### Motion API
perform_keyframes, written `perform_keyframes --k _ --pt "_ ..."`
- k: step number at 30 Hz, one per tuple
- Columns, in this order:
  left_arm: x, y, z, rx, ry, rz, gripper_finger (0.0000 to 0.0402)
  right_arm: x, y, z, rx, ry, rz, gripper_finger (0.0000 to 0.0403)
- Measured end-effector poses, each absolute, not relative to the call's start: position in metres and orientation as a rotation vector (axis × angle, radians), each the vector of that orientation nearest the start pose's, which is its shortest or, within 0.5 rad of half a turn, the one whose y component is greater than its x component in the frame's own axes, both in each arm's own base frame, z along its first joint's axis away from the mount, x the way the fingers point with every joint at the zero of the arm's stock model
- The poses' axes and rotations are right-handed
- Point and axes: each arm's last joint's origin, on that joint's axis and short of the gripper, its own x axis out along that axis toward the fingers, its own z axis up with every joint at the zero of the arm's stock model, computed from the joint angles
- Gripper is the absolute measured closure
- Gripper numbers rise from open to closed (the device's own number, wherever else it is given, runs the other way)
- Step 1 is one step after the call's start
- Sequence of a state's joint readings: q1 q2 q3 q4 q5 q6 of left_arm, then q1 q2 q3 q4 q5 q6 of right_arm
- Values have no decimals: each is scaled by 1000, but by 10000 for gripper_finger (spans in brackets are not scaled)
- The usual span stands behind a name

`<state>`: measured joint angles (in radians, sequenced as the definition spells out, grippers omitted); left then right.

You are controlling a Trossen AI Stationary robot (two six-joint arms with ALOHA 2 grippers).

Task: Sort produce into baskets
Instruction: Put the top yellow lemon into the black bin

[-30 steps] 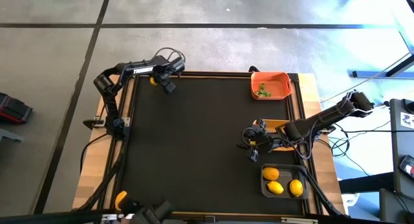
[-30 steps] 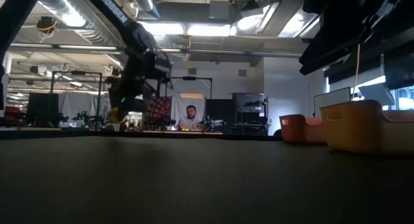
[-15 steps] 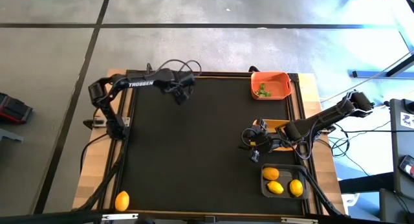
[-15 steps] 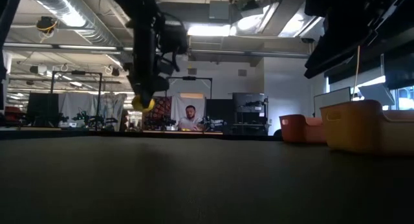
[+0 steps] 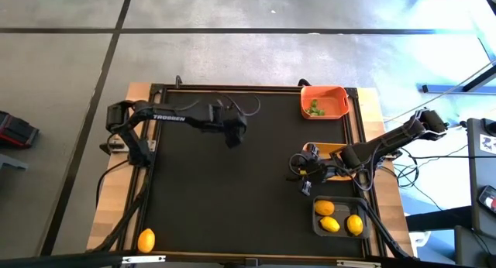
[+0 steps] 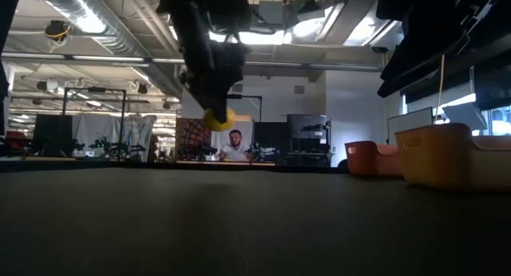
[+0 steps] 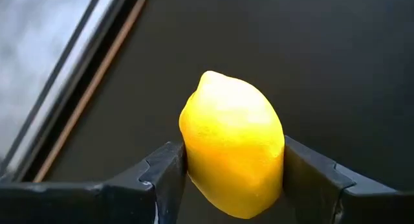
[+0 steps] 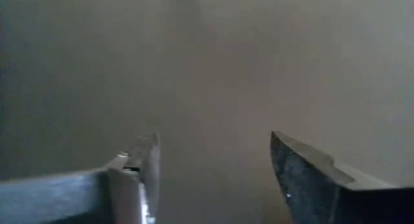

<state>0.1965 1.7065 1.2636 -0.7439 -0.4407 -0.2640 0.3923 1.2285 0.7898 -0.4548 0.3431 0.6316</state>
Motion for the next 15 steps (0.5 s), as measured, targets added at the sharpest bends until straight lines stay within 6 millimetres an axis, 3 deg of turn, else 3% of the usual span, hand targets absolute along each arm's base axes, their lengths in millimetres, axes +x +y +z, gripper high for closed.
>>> perform_keyframes --k 9,15 --pt "353 38 235 -114 927 503 192 225 82 229 250 788 -212 70" --pt "368 13 244 -117 778 346 192 225 81 230 199 765 -246 41"
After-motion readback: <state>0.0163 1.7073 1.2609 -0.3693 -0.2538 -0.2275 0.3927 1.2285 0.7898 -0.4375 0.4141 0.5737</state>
